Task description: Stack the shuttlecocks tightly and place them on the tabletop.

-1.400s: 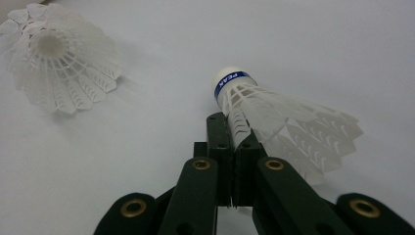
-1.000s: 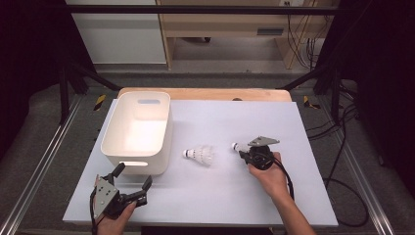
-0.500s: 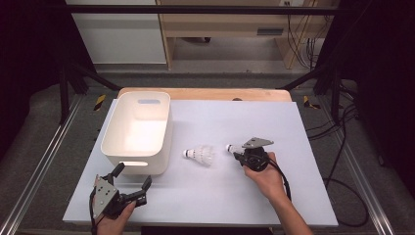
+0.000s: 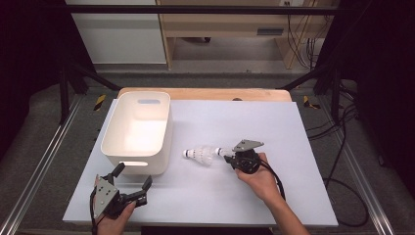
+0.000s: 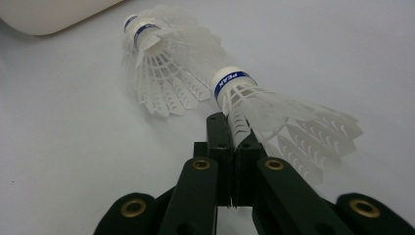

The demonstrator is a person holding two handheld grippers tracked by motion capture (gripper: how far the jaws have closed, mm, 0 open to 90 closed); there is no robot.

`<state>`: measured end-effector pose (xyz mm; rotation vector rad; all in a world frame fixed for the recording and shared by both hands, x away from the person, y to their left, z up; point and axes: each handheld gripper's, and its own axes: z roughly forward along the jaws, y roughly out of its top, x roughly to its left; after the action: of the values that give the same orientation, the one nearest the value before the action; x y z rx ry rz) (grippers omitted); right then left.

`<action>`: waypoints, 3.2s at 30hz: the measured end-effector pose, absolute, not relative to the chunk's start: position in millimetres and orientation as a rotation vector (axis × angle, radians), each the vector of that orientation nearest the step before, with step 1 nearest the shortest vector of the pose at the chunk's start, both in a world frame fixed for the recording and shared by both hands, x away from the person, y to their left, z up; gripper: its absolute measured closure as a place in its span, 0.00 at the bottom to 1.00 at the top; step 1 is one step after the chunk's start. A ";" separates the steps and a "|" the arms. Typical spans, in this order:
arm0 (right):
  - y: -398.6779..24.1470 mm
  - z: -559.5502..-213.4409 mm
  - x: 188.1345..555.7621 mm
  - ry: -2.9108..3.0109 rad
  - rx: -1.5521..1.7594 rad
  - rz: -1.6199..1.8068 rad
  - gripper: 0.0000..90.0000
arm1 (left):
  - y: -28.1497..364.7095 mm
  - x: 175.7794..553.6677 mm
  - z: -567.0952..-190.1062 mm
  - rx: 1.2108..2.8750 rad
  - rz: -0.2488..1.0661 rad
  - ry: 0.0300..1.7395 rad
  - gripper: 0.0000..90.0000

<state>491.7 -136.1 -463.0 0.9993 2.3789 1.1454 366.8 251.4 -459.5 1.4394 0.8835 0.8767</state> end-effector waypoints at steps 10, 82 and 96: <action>-119.9 -465.5 490.3 2.402 0.942 1.190 1.00 | 250.8 367.1 -459.8 1.436 0.873 0.885 0.01; -87.1 -473.6 497.7 2.487 0.784 1.205 0.91 | 251.6 366.5 -459.2 1.439 0.876 0.882 0.02; -91.0 -469.7 491.4 2.496 0.791 1.172 0.81 | 252.7 366.1 -459.0 1.434 0.876 0.887 0.02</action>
<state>491.4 -91.0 -469.7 0.7914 2.4957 1.1725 366.1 252.7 -459.0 1.4341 0.8866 0.8763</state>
